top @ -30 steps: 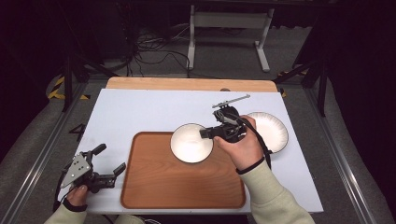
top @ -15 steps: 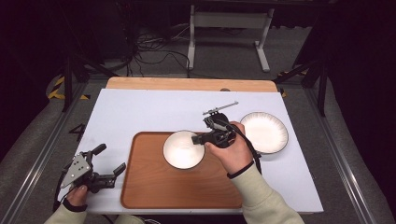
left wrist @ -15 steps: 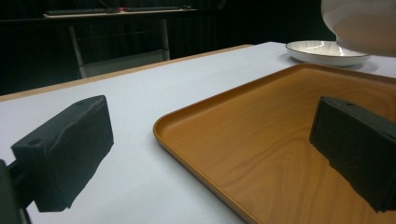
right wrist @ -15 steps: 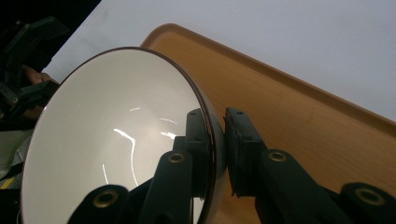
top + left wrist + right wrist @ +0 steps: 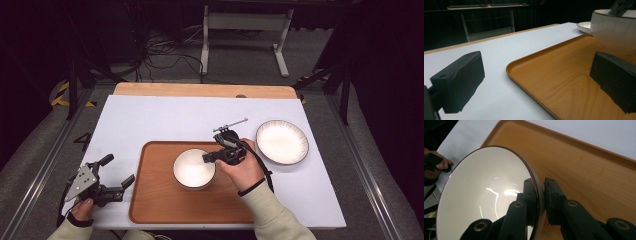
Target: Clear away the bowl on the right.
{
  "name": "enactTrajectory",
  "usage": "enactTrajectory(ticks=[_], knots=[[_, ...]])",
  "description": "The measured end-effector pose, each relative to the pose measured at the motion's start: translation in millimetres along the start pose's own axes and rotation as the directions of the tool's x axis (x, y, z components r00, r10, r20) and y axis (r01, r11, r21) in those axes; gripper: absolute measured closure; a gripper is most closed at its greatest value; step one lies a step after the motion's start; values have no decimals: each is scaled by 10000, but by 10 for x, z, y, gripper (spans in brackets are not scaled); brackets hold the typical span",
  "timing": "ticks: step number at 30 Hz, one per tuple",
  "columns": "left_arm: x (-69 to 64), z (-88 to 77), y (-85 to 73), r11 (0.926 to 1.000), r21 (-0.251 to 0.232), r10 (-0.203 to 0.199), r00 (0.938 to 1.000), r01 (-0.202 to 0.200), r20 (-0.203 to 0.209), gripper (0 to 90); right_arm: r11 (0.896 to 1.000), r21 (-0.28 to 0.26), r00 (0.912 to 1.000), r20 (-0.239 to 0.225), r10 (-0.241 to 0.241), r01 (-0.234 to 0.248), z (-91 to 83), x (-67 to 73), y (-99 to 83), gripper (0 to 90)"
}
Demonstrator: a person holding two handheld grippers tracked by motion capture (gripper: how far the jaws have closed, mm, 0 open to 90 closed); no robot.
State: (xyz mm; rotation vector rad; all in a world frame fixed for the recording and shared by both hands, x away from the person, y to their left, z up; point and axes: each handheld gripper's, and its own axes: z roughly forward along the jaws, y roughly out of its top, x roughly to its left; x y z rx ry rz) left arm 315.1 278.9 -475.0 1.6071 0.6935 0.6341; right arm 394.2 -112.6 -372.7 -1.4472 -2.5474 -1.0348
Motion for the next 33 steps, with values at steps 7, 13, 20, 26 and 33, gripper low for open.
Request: enactTrajectory(ticks=[7, 13, 20, 26, 33], knots=[[0, 0, 0, 10000, -1, 6, 10000, -6, 1, 2, 9998, 182, 9999, 83, 71, -73, 96, -42, -36, 799], [-1, -1, 0, 10000, -8, 9, 10000, -9, 5, 3, 9993, 352, 9998, 175, 98, -104, 186, -64, -66, 799], [0, -2, 0, 10000, 3, 19, 10000, -19, 3, 2, 9986, 521, 9997, 239, 20, -32, 268, -72, -95, 798], [-1, -3, 0, 10000, 1, 19, 10000, -19, 4, 2, 9982, 606, 9996, 289, 25, -43, 300, -74, -110, 797], [-1, -3, 0, 10000, -1, 25, 10000, -25, 5, 2, 9980, 635, 9997, 260, -19, 3, 318, -84, -121, 797]])
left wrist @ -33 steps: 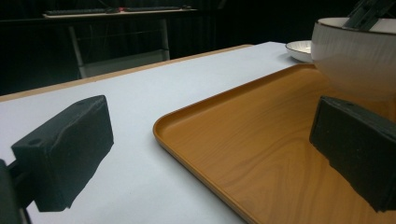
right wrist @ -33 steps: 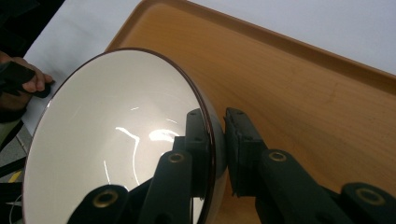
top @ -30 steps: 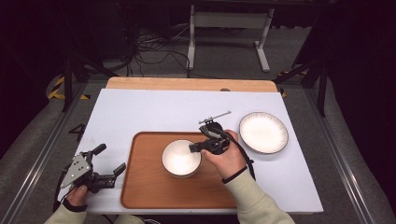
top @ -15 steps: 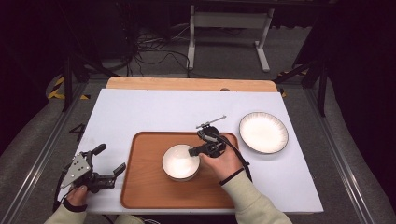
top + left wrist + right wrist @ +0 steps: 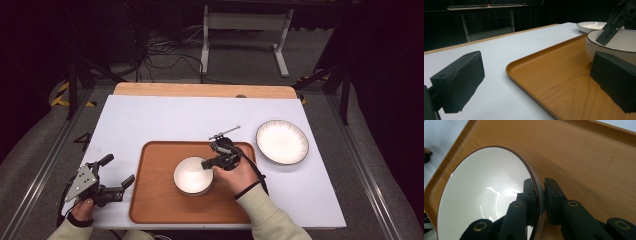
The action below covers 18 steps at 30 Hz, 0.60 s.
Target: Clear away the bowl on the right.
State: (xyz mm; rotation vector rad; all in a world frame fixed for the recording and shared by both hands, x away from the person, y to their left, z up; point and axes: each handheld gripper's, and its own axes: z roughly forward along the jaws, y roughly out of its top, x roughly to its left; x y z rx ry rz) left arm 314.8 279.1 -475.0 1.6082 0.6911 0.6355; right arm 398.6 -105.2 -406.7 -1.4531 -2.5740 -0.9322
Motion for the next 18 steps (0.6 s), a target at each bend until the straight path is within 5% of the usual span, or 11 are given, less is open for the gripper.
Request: enactTrajectory(ticks=[12, 18], knots=[[0, 0, 0, 10000, 3, -2, 10000, 2, -5, 2, 9998, 189, 9998, -158, -75, 78, 16, -60, -21, 791], [1, 1, 0, 10000, -3, -8, 10000, 8, 6, 2, 9991, -255, 9993, -178, -335, 331, -34, -44, -21, 709]])
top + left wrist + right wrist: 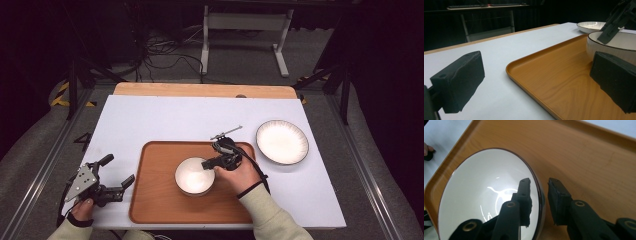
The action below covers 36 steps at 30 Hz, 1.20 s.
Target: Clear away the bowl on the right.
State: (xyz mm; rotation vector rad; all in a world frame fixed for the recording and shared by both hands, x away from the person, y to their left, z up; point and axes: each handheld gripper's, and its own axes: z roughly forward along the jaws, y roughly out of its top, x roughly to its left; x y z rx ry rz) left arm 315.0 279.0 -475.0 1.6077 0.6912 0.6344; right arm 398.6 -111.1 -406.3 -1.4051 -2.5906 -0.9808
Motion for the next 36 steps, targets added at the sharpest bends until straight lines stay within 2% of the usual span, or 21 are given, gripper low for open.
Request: enactTrajectory(ticks=[2, 6, 13, 16, 18, 19, 20, 21, 22, 23, 24, 25, 26, 27, 28, 29, 30, 32, 34, 35, 36], knots=[[-1, -1, 0, 10000, 5, 3, 10000, -3, -12, 2, 9996, -217, 9998, 92, -186, 188, -29, 6, -2, 673], [-2, -2, 0, 10000, 0, 20, 10000, -20, -19, 2, 9920, -1020, 9970, 264, -725, 748, -124, 24, -6, 622], [-1, -1, 0, 10000, 6, -2, 10000, 2, -17, 2, 9799, -1682, 9941, 310, -1039, 1077, -251, 48, -28, 605], [-1, -1, 0, 10000, 5, 6, 10000, -6, -15, 2, 9694, -2061, 9911, 303, -1298, 1332, -319, 50, -41, 591], [-1, -1, 0, 10000, 2, 10, 10000, -10, -16, 2, 9564, -2451, 9873, 370, -1542, 1586, -365, 58, -57, 591], [-1, -1, 0, 10000, 2, 10, 10000, -10, -16, 2, 9564, -2451, 9873, 370, -1542, 1586, -365, 58, -57, 591], [-1, -1, 0, 10000, 6, 5, 10000, -5, -13, 2, 9493, -2686, 9866, 360, -1593, 1631, -391, 61, -70, 592], [1, -2, 1, 10000, 22, 4, 10000, -4, 1, 2, 9380, -2986, 9843, 373, -1726, 1758, -412, 61, -85, 580], [-1, -1, 0, 10000, 7, 0, 10000, 0, -11, 2, 9185, -3395, 9789, 475, -1985, 2027, -443, 59, -108, 567], [-1, -1, 0, 10000, 6, 4, 10000, -4, -13, 2, 9185, -3395, 9789, 475, -1985, 2027, -443, 59, -108, 567], [0, -1, 0, 10000, 8, 2, 10000, -2, -11, 2, 8986, -3756, 9733, 547, -2229, 2269, -475, 55, -129, 553], [1, -1, 0, 10000, 8, -3, 10000, 3, 3, 2, 8986, -3756, 9733, 547, -2229, 2269, -475, 55, -129, 553], [0, -1, 0, 10000, 4, -5, 10000, 5, 0, 2, 8872, -3937, 9697, 584, -2372, 2407, -490, 50, -139, 553], [1, -2, 1, 10000, 33, 4, 10000, -4, 16, 2, 8745, -4134, 9657, 563, -2536, 2537, -511, 48, -153, 553], [0, -1, 0, 10000, 0, -3, 10000, 3, 2, 2, 8517, -4409, 9566, 672, -2834, 2833, -539, 45, -176, 546], [0, -1, 0, 10000, 2, -4, 10000, 4, 3, 2, 8517, -4409, 9566, 672, -2834, 2833, -539, 45, -176, 546], [1, 0, 0, 10000, 5, -10, 10000, 10, 4, 2, 8342, -4601, 9498, 781, -3030, 3039, -554, 44, -191, 538], [1, 0, 0, 10000, 6, -7, 10000, 7, 5, 2, 7918, -5098, 9367, 943, -3372, 3364, -577, 40, -231, 519], [1, 0, 0, 10000, 7, -7, 10000, 7, 5, 2, 7521, -5591, 9297, 1052, -3531, 3489, -588, 34, -271, 510], [1, 0, 0, 10000, 9, -6, 10000, 6, 6, 2, 7372, -5761, 9270, 1088, -3589, 3531, -593, 31, -286, 510], [1, 0, 0, 10000, 9, -10, 10000, 10, 6, 2, 7321, -5790, 9247, 1131, -3636, 3587, -601, 30, -294, 509]])
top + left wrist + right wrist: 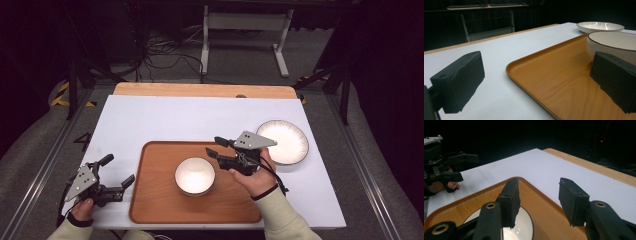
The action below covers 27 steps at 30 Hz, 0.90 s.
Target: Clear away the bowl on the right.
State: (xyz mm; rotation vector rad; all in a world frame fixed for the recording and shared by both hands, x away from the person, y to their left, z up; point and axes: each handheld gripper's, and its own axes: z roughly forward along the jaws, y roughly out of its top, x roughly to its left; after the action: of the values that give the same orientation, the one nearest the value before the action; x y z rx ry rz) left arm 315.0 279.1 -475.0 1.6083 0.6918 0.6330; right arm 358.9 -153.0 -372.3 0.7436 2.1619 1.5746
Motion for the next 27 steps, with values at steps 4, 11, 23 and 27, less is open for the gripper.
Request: enactTrajectory(ticks=[4, 11, 23, 27], knots=[[0, 0, 0, 10000, -1, -1, 10000, 1, 2, 2, 9985, -429, 9994, 3, -333, 333, -31, 10, -9, 468], [0, 0, 0, 10000, -2, 3, 10000, -3, 6, 2, 9929, -938, 9973, 96, -728, 734, -94, 3, -5, 421], [1, 0, 0, 10000, 3, -3, 10000, 3, 12, 2, 9777, -1636, 9913, 205, -1301, 1317, -275, -54, -42, 283], [2, 1, 0, 10000, 2, -9, 10000, 9, 11, 2, 9758, -1709, 9906, 358, -1319, 1361, -343, -86, -52, 273]])
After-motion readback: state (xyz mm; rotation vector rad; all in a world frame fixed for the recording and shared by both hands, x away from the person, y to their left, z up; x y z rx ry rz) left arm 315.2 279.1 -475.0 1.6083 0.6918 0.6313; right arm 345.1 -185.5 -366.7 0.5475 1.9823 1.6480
